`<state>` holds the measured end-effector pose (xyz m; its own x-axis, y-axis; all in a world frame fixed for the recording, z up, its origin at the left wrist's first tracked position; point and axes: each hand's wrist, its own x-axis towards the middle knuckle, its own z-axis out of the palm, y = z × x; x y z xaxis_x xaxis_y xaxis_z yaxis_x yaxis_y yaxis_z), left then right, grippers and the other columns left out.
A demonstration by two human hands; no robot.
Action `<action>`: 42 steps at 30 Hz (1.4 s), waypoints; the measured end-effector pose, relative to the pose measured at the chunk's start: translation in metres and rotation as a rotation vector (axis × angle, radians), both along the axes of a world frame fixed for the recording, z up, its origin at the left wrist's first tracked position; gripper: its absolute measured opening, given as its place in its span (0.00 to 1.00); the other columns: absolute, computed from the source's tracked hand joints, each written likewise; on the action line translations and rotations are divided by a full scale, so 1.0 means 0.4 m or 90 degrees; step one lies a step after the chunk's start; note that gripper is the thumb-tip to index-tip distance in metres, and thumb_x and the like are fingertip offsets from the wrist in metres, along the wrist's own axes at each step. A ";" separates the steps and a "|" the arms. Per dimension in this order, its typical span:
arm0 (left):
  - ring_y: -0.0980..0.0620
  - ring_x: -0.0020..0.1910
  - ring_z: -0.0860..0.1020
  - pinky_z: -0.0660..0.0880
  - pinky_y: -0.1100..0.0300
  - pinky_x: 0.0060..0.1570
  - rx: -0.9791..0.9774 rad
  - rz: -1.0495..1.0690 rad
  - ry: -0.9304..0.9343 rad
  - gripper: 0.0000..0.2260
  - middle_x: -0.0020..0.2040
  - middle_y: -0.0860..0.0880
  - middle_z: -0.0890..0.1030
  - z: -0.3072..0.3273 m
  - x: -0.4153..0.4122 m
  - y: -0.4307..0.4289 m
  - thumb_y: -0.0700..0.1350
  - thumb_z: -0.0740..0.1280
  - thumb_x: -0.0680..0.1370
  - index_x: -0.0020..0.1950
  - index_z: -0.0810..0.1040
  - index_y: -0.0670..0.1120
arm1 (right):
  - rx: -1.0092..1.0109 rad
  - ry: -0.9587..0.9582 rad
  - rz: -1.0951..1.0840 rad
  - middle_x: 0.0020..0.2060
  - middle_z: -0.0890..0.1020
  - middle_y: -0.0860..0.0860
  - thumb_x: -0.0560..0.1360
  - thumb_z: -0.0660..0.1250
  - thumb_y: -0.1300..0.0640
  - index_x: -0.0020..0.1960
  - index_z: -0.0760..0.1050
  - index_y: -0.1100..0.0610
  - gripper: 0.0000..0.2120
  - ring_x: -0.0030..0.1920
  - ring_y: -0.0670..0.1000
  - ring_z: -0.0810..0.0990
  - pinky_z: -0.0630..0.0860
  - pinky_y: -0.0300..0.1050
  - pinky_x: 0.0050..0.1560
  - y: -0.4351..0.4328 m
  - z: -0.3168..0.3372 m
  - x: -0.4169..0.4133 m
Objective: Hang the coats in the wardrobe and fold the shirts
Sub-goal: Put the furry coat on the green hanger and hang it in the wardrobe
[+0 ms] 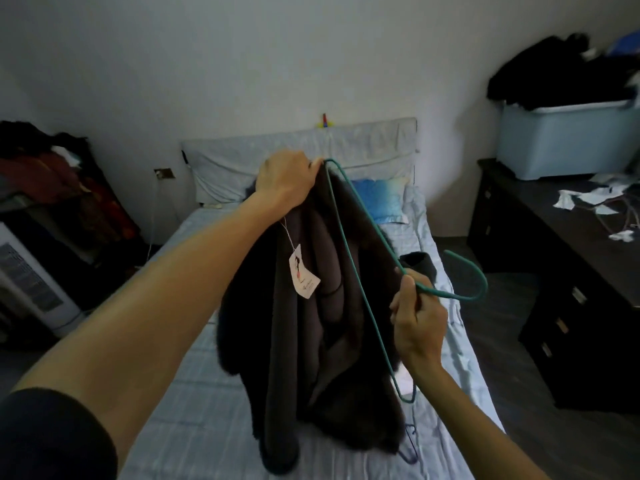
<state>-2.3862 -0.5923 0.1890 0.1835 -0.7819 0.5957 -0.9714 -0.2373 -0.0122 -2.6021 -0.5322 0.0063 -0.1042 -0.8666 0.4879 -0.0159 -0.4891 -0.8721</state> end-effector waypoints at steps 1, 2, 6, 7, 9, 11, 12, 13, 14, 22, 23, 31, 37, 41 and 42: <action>0.34 0.46 0.78 0.74 0.47 0.45 -0.005 0.005 0.010 0.26 0.46 0.34 0.81 -0.003 -0.008 0.022 0.56 0.56 0.81 0.46 0.81 0.35 | 0.009 -0.013 0.000 0.27 0.75 0.49 0.77 0.55 0.42 0.51 0.75 0.42 0.11 0.29 0.51 0.76 0.77 0.56 0.35 0.008 0.009 -0.013; 0.34 0.46 0.78 0.73 0.48 0.45 -0.007 0.012 0.021 0.26 0.45 0.33 0.81 -0.014 -0.012 0.045 0.56 0.57 0.80 0.45 0.81 0.34 | 0.016 -0.023 -0.004 0.27 0.75 0.49 0.77 0.56 0.42 0.51 0.75 0.40 0.10 0.29 0.52 0.76 0.77 0.56 0.35 0.015 0.014 -0.025; 0.34 0.43 0.79 0.73 0.48 0.44 0.011 0.060 0.097 0.27 0.43 0.32 0.80 -0.112 -0.001 0.143 0.56 0.58 0.80 0.41 0.79 0.33 | 0.028 -0.009 -0.010 0.28 0.76 0.49 0.77 0.56 0.43 0.49 0.74 0.38 0.08 0.30 0.53 0.76 0.77 0.57 0.36 0.044 -0.004 -0.062; 0.34 0.43 0.79 0.73 0.48 0.44 0.016 0.073 0.131 0.27 0.43 0.32 0.80 -0.142 0.002 0.165 0.56 0.58 0.80 0.40 0.79 0.33 | 0.037 -0.002 -0.008 0.28 0.76 0.48 0.78 0.57 0.43 0.49 0.75 0.40 0.09 0.30 0.53 0.76 0.77 0.57 0.37 0.053 -0.015 -0.069; 0.35 0.44 0.78 0.72 0.49 0.44 0.028 0.095 0.190 0.27 0.43 0.33 0.80 -0.201 0.009 0.198 0.57 0.58 0.80 0.39 0.80 0.34 | 0.054 0.011 -0.006 0.29 0.77 0.47 0.78 0.58 0.46 0.48 0.77 0.46 0.10 0.32 0.51 0.77 0.77 0.55 0.39 0.068 -0.040 -0.078; 0.36 0.43 0.78 0.70 0.50 0.42 0.039 0.105 0.232 0.28 0.41 0.34 0.80 -0.251 0.018 0.216 0.58 0.57 0.80 0.32 0.76 0.37 | 0.055 0.026 -0.001 0.34 0.79 0.47 0.78 0.59 0.49 0.47 0.77 0.50 0.09 0.37 0.49 0.79 0.77 0.50 0.42 0.080 -0.066 -0.085; 0.37 0.40 0.77 0.69 0.51 0.40 0.041 0.102 0.251 0.27 0.39 0.35 0.80 -0.270 0.023 0.221 0.59 0.57 0.80 0.28 0.72 0.40 | 0.053 0.027 0.009 0.36 0.79 0.49 0.77 0.60 0.50 0.46 0.76 0.51 0.08 0.39 0.49 0.79 0.77 0.47 0.43 0.085 -0.076 -0.085; 0.39 0.37 0.76 0.66 0.52 0.38 0.045 0.095 0.268 0.28 0.35 0.36 0.79 -0.285 0.027 0.224 0.59 0.57 0.80 0.26 0.67 0.42 | 0.050 0.026 0.020 0.38 0.79 0.51 0.77 0.60 0.50 0.45 0.76 0.52 0.08 0.40 0.48 0.79 0.75 0.43 0.43 0.090 -0.083 -0.081; 0.41 0.33 0.73 0.64 0.54 0.36 0.050 0.082 0.282 0.28 0.31 0.38 0.76 -0.296 0.029 0.229 0.58 0.58 0.80 0.24 0.64 0.43 | 0.048 0.026 0.032 0.40 0.79 0.52 0.77 0.61 0.52 0.45 0.76 0.54 0.08 0.40 0.47 0.78 0.74 0.40 0.43 0.094 -0.087 -0.074; 0.51 0.23 0.64 0.55 0.55 0.32 0.095 -0.079 0.356 0.29 0.20 0.49 0.63 -0.342 0.090 0.255 0.55 0.60 0.80 0.22 0.59 0.45 | 0.024 0.210 0.176 0.48 0.78 0.47 0.76 0.64 0.62 0.42 0.81 0.59 0.08 0.51 0.37 0.75 0.68 0.29 0.53 0.063 -0.070 0.049; 0.54 0.22 0.63 0.55 0.56 0.31 0.103 -0.109 0.363 0.28 0.20 0.50 0.62 -0.349 0.108 0.258 0.55 0.61 0.80 0.23 0.58 0.45 | 0.053 0.225 0.202 0.50 0.78 0.48 0.76 0.64 0.63 0.42 0.81 0.58 0.08 0.52 0.36 0.74 0.68 0.29 0.55 0.055 -0.065 0.066; 0.60 0.20 0.63 0.59 0.68 0.24 0.166 -0.327 0.493 0.24 0.19 0.55 0.64 -0.372 0.145 0.228 0.47 0.63 0.80 0.24 0.63 0.47 | 0.085 0.225 0.281 0.46 0.79 0.46 0.79 0.60 0.54 0.41 0.76 0.59 0.12 0.48 0.42 0.77 0.72 0.41 0.54 0.006 -0.014 0.245; 0.55 0.31 0.70 0.67 0.54 0.33 0.159 -0.391 0.514 0.19 0.31 0.40 0.77 -0.395 0.148 0.178 0.51 0.65 0.78 0.37 0.81 0.38 | 0.023 0.282 0.295 0.54 0.77 0.46 0.82 0.52 0.53 0.61 0.73 0.57 0.15 0.53 0.35 0.74 0.69 0.28 0.54 -0.035 -0.014 0.308; 0.55 0.30 0.71 0.66 0.59 0.31 0.105 -0.376 0.499 0.20 0.32 0.39 0.80 -0.422 0.167 0.149 0.54 0.65 0.77 0.38 0.83 0.38 | 0.029 0.349 0.341 0.59 0.77 0.47 0.82 0.53 0.55 0.65 0.72 0.55 0.15 0.59 0.42 0.75 0.69 0.33 0.60 -0.060 -0.029 0.303; 0.56 0.29 0.71 0.66 0.60 0.31 0.095 -0.372 0.502 0.21 0.30 0.41 0.80 -0.428 0.167 0.143 0.56 0.65 0.76 0.37 0.83 0.39 | 0.036 0.371 0.337 0.58 0.78 0.48 0.82 0.54 0.55 0.65 0.73 0.54 0.15 0.58 0.45 0.76 0.72 0.37 0.60 -0.066 -0.037 0.302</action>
